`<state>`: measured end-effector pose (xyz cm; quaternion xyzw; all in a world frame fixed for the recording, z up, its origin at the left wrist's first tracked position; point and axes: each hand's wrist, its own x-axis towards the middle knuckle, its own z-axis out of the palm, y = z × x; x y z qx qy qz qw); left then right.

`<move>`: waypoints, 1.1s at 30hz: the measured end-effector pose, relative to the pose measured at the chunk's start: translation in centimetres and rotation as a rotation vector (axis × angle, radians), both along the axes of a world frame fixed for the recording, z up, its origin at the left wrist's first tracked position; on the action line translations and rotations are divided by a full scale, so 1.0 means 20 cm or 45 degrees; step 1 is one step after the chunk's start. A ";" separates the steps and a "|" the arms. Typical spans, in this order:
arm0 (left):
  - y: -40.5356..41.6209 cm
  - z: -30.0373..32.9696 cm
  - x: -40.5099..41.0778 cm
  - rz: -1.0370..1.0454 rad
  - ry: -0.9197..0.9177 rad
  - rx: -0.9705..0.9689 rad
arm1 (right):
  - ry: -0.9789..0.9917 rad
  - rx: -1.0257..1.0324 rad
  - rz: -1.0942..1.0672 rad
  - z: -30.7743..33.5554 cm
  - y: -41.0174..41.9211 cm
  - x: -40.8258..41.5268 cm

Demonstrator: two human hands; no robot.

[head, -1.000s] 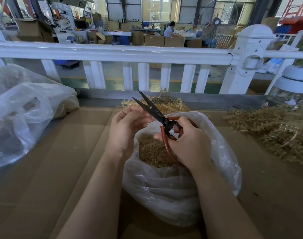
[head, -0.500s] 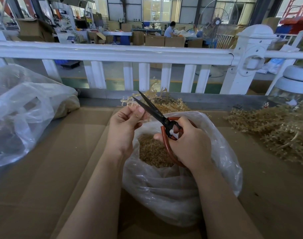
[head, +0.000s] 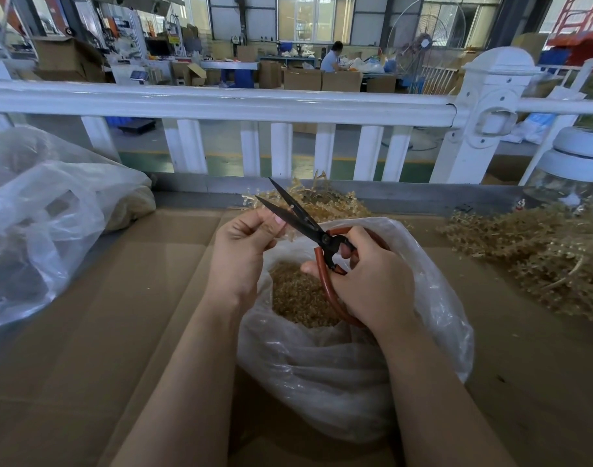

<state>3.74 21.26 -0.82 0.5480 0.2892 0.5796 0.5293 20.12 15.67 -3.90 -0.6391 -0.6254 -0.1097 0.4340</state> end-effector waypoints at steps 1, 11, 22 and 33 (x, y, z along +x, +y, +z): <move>0.00 0.00 0.00 0.000 0.006 0.001 | 0.002 0.015 -0.004 0.00 0.00 0.00; 0.02 -0.01 0.00 -0.024 0.011 0.032 | 0.010 0.075 0.027 0.00 -0.01 0.00; 0.02 -0.02 0.00 -0.094 -0.294 -0.188 | 0.019 0.026 0.053 0.00 -0.01 0.01; 0.03 -0.02 -0.01 -0.043 -0.282 -0.163 | 0.052 0.022 0.070 -0.01 -0.01 0.00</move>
